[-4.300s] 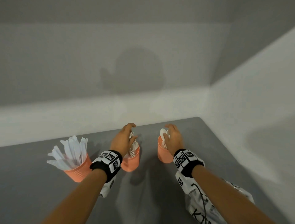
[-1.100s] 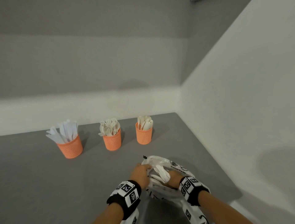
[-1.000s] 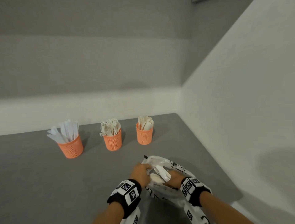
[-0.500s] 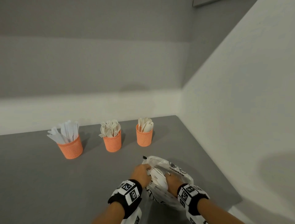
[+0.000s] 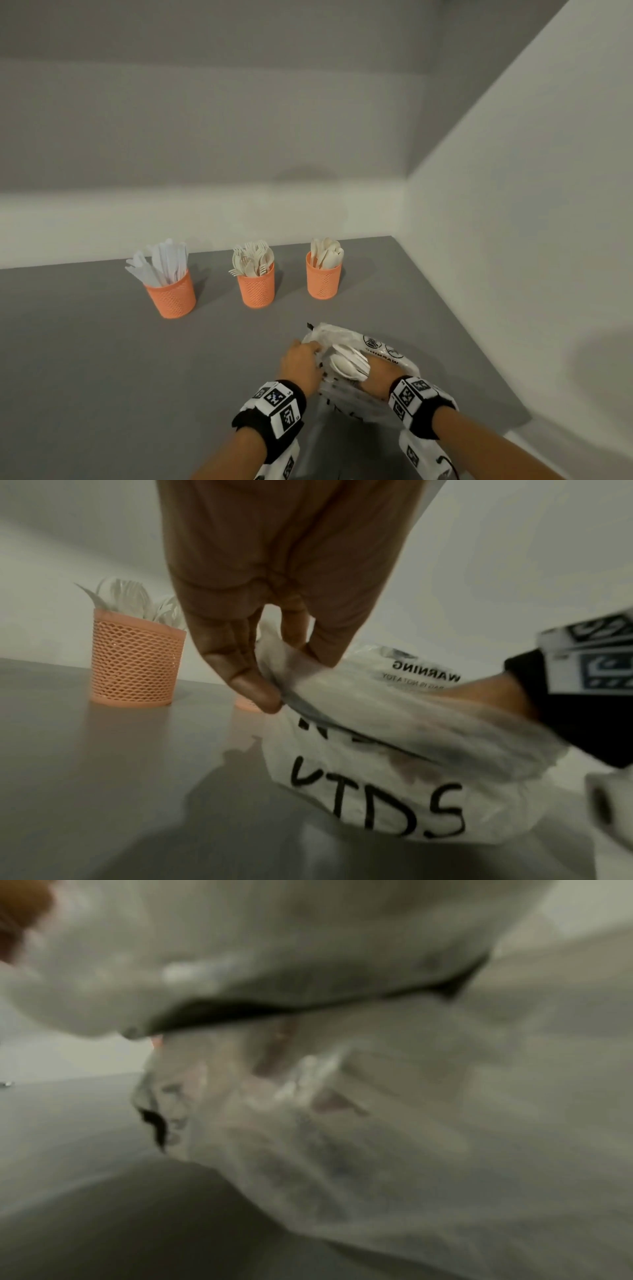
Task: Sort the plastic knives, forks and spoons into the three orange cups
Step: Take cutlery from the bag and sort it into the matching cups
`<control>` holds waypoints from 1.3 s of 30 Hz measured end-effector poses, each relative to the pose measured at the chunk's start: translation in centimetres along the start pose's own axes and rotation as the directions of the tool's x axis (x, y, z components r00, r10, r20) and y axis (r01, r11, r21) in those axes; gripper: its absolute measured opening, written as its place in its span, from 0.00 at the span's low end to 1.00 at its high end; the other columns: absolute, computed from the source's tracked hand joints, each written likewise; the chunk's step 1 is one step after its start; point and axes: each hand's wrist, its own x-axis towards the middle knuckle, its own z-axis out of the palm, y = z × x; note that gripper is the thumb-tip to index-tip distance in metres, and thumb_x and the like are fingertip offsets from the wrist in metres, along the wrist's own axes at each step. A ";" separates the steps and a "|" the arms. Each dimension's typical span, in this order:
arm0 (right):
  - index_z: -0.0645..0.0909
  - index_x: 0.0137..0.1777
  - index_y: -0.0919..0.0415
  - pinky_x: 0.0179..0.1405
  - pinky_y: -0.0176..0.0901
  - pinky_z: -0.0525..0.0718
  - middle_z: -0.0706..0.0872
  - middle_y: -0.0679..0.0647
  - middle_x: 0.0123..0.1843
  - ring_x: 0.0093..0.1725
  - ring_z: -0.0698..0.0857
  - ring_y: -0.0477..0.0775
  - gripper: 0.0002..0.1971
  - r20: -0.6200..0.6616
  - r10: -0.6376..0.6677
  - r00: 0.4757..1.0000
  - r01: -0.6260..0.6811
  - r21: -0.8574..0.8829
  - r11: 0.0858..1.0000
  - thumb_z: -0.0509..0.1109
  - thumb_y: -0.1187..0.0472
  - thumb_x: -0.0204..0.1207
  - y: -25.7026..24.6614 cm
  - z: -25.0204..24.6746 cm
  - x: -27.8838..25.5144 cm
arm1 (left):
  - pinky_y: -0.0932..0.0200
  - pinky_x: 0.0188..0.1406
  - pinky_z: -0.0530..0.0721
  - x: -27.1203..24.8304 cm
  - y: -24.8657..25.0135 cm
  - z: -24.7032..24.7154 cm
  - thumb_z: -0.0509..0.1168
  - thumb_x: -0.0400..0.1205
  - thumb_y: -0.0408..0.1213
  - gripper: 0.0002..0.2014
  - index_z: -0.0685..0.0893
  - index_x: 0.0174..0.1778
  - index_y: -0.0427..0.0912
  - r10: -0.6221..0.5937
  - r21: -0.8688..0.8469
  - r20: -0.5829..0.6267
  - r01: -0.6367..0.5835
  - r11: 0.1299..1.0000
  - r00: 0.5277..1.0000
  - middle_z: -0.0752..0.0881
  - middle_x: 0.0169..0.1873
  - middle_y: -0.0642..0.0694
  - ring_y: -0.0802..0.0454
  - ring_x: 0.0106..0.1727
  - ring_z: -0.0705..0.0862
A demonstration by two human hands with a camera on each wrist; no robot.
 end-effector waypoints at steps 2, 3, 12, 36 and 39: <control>0.63 0.79 0.47 0.77 0.42 0.60 0.68 0.47 0.79 0.79 0.66 0.53 0.27 0.039 -0.034 0.999 0.036 -0.060 0.998 0.61 0.47 0.79 -0.6 -1.0 -0.5 | 0.50 0.66 0.77 0.4 -0.1 -0.1 0.59 0.81 0.30 0.20 0.75 0.69 0.43 -0.035 0.009 -0.013 0.035 0.999 0.999 0.73 0.65 0.38 0.38 0.62 0.80; 0.63 0.79 0.51 0.76 0.44 0.63 0.69 0.50 0.79 0.78 0.68 0.55 0.27 0.092 -0.023 0.995 0.028 -0.055 0.998 0.61 0.48 0.80 -1.0 -1.3 -0.8 | 0.49 0.66 0.76 0.6 -0.1 -0.2 0.59 0.81 0.31 0.20 0.74 0.70 0.42 -0.056 0.006 -0.003 0.056 0.998 0.998 0.72 0.65 0.38 0.37 0.62 0.80; 0.67 0.69 0.37 0.74 0.41 0.67 0.74 0.36 0.71 0.72 0.71 0.40 0.29 -0.187 -0.317 0.930 0.268 -0.245 0.932 0.53 0.27 0.71 -0.1 -0.4 -1.5 | 0.60 0.64 0.75 3.2 -0.1 -1.3 0.60 0.80 0.33 0.22 0.74 0.71 0.43 0.049 -0.029 0.160 -0.045 0.999 0.986 0.79 0.65 0.45 0.46 0.63 0.79; 0.73 0.40 0.63 0.22 0.36 0.81 0.77 0.59 0.28 0.18 0.78 0.45 0.07 -0.421 0.335 0.843 0.310 0.889 0.338 0.66 0.72 0.77 1.3 -12.1 1.3 | 0.52 0.76 0.66 6.3 7.3 1.0 0.57 0.84 0.30 0.20 0.73 0.73 0.40 0.247 -0.492 -0.034 -0.232 0.839 0.968 0.68 0.75 0.39 0.43 0.76 0.68; 0.74 0.39 0.63 0.22 0.36 0.82 0.77 0.58 0.28 0.20 0.79 0.49 0.07 -0.394 0.343 0.852 0.307 0.909 0.282 0.66 0.71 0.77 0.1 -11.7 1.7 | 0.65 0.47 0.79 5.3 6.7 0.6 0.54 0.85 0.30 0.10 0.82 0.51 0.41 0.030 -0.747 -0.128 -0.116 0.655 0.991 0.82 0.51 0.43 0.51 0.50 0.81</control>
